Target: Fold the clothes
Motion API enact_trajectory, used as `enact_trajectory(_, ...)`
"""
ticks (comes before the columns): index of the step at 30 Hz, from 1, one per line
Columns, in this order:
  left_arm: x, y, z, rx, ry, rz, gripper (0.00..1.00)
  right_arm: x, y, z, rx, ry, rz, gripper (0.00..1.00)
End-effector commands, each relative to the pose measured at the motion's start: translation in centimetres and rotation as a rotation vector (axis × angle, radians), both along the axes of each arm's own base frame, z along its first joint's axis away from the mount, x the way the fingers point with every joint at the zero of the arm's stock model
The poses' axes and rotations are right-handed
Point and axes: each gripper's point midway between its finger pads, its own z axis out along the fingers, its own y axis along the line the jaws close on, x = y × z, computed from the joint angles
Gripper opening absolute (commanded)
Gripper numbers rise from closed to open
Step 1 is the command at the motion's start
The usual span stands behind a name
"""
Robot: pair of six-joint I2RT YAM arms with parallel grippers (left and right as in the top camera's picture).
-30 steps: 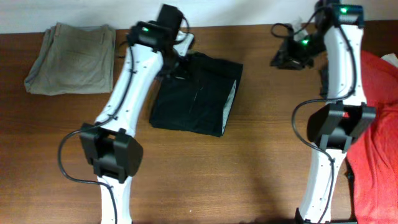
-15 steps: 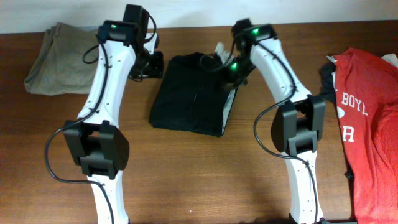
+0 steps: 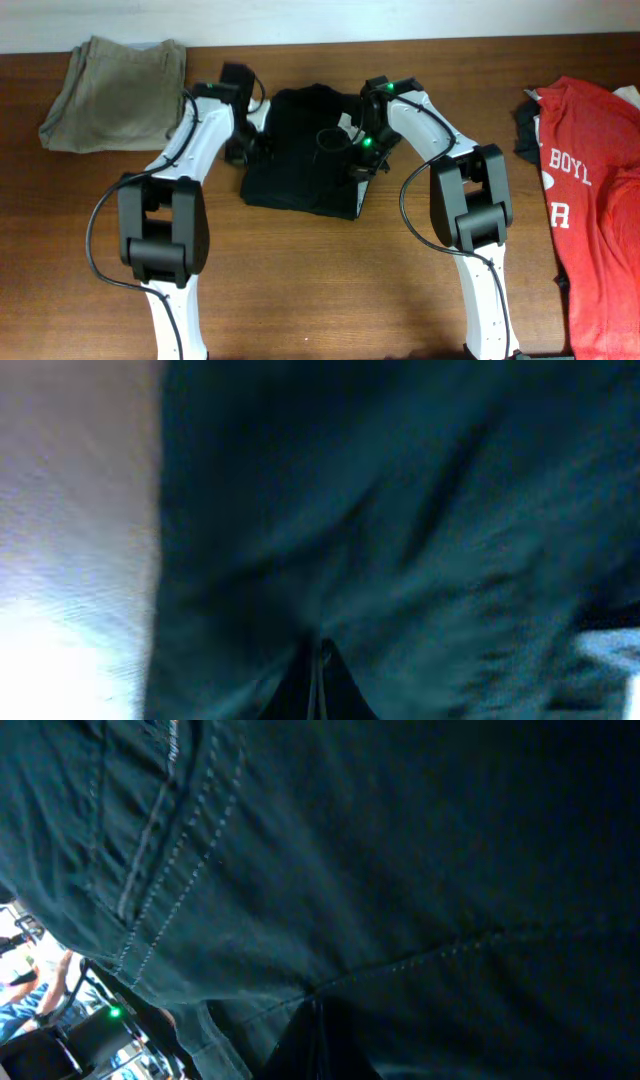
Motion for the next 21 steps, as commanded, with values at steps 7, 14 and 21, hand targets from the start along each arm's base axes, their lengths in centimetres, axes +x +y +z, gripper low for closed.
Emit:
enact_trajectory(7, -3.5, 4.6, -4.3, 0.082, 0.131, 0.08, 0.01, 0.9, -4.2, -2.2, -0.125, 0.03, -0.102, 0.04)
enact_trajectory(14, -4.3, 6.7, -2.9, 0.084, 0.167, 0.14, 0.0, 2.8, -8.3, -2.6, -0.265, 0.025, -0.231, 0.04)
enact_trajectory(21, -2.3, 6.2, 6.1, 0.049, -0.086, 0.137, 0.01, 6.7, -9.3, 4.5, -0.26, -0.139, -0.291, 0.04)
